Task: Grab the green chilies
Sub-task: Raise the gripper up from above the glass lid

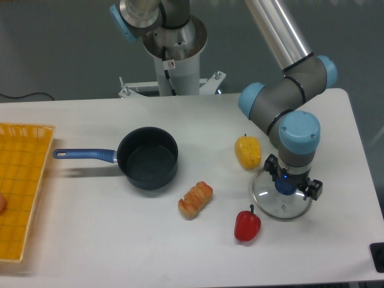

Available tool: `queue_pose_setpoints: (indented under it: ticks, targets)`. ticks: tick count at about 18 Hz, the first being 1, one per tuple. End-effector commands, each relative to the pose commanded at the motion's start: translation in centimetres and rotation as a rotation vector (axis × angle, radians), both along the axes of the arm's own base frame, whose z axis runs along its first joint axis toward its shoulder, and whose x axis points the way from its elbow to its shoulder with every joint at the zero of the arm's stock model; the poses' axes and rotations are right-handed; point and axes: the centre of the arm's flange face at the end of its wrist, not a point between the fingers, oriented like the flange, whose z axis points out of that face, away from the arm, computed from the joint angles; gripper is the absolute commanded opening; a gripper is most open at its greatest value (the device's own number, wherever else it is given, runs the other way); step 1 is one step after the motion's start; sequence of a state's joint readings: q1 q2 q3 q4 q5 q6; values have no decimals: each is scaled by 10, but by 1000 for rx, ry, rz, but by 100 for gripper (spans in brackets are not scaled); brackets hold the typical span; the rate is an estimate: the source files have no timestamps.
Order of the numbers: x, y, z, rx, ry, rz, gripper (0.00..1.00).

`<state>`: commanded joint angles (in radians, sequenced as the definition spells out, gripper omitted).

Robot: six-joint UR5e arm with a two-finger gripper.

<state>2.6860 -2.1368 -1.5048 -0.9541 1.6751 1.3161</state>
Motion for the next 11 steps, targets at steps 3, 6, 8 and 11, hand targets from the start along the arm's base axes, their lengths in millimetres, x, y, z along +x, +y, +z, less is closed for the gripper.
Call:
queue_pose_setpoints:
  ticks: [3,6,8,11]
  targets:
    - [1,-1,4,19,-4,5,100]
    - [6,-2,11,31,-2,13,100]
    - [6,-5,11,35,-1,57,100]
    - [7,-11,12,26,1,76,100]
